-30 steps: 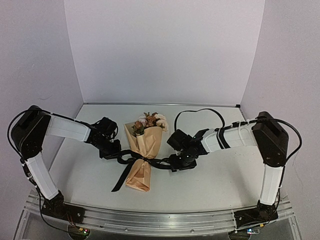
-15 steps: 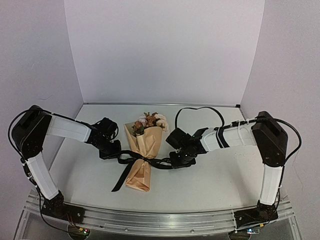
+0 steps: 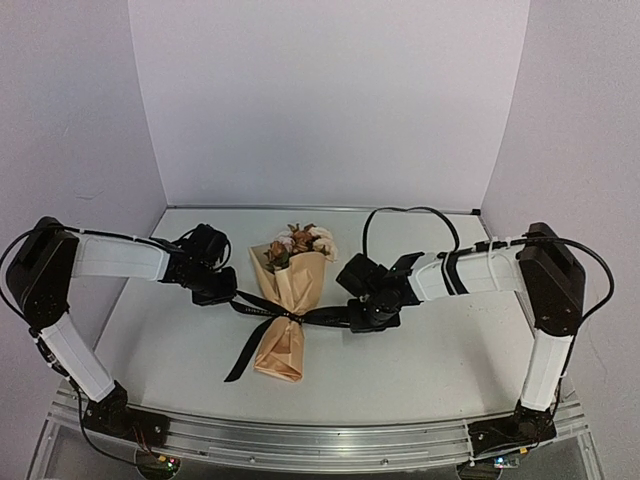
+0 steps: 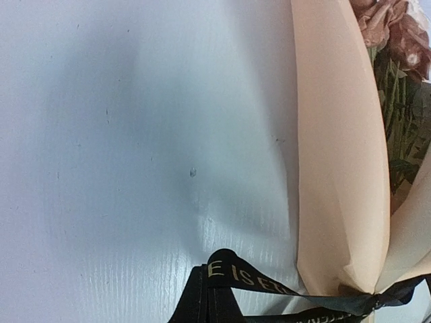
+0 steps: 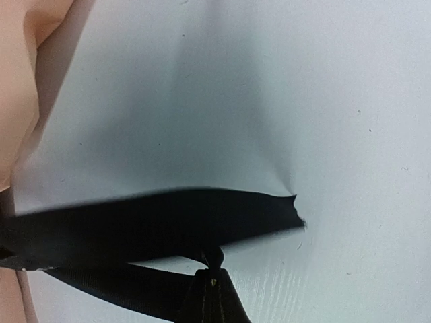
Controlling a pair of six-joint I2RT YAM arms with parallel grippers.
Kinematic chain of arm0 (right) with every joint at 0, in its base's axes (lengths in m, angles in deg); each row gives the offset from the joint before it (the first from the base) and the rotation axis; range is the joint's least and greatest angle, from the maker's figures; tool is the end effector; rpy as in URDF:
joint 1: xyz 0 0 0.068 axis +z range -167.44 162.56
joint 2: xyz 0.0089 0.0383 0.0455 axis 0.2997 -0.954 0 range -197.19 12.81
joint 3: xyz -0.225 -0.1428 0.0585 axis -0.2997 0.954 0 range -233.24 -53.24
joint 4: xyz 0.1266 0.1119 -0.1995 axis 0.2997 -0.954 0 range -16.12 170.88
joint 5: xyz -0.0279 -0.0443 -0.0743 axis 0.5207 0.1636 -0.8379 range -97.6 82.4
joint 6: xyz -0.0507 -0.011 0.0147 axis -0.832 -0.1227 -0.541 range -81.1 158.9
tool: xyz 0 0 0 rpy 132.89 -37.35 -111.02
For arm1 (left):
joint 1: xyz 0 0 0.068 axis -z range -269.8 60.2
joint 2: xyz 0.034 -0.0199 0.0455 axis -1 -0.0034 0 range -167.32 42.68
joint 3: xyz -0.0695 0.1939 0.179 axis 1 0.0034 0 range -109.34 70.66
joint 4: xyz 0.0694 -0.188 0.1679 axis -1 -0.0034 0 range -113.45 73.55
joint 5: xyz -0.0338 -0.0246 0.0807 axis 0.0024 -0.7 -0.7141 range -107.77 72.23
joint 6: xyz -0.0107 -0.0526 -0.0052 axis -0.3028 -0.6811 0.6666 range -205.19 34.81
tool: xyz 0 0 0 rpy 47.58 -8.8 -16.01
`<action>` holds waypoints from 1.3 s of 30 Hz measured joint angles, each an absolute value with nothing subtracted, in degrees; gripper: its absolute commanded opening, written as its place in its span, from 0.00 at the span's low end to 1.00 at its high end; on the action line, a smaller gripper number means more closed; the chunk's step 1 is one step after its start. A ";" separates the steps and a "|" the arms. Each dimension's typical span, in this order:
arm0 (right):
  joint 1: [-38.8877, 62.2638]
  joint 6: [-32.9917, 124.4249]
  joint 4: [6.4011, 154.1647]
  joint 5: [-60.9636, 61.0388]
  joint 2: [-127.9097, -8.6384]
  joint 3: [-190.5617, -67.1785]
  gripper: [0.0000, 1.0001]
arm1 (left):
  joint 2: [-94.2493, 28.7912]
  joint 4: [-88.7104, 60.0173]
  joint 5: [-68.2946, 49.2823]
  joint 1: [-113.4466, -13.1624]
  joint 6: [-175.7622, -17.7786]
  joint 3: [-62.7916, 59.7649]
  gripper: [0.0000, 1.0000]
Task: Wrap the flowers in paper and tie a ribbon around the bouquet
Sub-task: Tie the half-tied ribbon around the folded bouquet, then reset both arms
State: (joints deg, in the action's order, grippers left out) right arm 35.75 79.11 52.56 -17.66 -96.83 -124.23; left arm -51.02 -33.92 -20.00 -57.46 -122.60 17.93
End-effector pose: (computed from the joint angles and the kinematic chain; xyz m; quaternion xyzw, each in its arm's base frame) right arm 0.2327 0.3006 0.1557 -0.0930 0.9718 0.0859 0.1990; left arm 0.2699 -0.1694 0.1683 -0.0478 0.9610 -0.1401 0.2338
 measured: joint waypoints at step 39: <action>35.95 82.24 51.16 -10.84 -84.01 -118.25 0.98 | -36.81 -32.73 -7.84 -64.76 -121.95 26.16 0.75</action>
